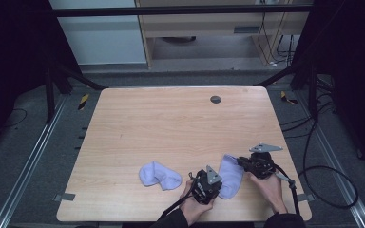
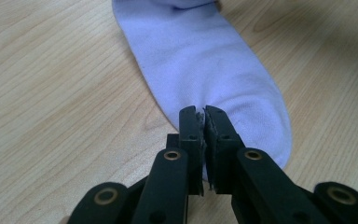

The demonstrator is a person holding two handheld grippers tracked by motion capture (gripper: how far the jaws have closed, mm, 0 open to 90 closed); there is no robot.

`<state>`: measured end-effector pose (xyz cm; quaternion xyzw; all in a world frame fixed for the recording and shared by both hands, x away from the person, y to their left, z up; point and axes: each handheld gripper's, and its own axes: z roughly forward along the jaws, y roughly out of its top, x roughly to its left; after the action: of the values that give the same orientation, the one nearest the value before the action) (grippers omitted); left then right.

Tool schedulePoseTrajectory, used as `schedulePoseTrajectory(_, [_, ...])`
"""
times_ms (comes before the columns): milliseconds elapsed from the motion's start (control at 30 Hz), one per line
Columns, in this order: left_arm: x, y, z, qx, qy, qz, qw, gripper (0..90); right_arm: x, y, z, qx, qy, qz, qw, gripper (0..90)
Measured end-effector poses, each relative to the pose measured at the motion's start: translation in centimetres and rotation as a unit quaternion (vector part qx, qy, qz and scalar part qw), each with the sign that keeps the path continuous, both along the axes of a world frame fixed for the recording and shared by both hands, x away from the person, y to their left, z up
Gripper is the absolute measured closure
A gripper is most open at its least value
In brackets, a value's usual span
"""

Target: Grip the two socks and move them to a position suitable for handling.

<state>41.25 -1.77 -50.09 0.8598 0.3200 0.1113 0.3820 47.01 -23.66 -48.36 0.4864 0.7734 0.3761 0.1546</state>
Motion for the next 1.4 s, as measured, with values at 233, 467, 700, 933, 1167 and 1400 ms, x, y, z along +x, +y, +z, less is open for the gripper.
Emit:
schedulePoseTrajectory(233, [0.0, 0.0, 0.0, 0.0, -0.002, 0.001, 1.0, 85.2, 2.2, -0.1, -0.3, -0.017, -0.006, -0.032, 0.9993, 81.9])
schedulePoseTrajectory(467, [-0.2, 0.3, 0.3, -0.016, 0.0, 0.013, 0.9998, 68.2, 2.4, -0.3, 0.2, -0.033, -0.028, -0.024, 0.9988, 70.0])
schedulePoseTrajectory(700, [-1.2, 0.9, 0.8, -0.027, -0.001, 0.031, 0.9992, 58.1, 1.8, -1.9, 0.2, -0.028, -0.017, -0.017, 0.9993, 66.6])
schedulePoseTrajectory(933, [-1.3, 0.4, -0.1, -0.012, 0.005, 0.046, 0.9989, 65.0, 2.3, -2.0, -0.9, -0.041, -0.004, -0.015, 0.999, 67.5])
schedulePoseTrajectory(1167, [-1.1, 0.1, 0.0, -0.002, 0.01, 0.065, 0.9979, 86.2, 2.7, -1.7, -1.4, -0.043, 0.007, -0.013, 0.9989, 85.3])
schedulePoseTrajectory(1400, [-0.9, 0.8, 0.2, -0.022, 0.004, 0.062, 0.9978, 88.3, 2.1, -1.7, -0.6, -0.035, 0.001, -0.008, 0.9994, 89.1])
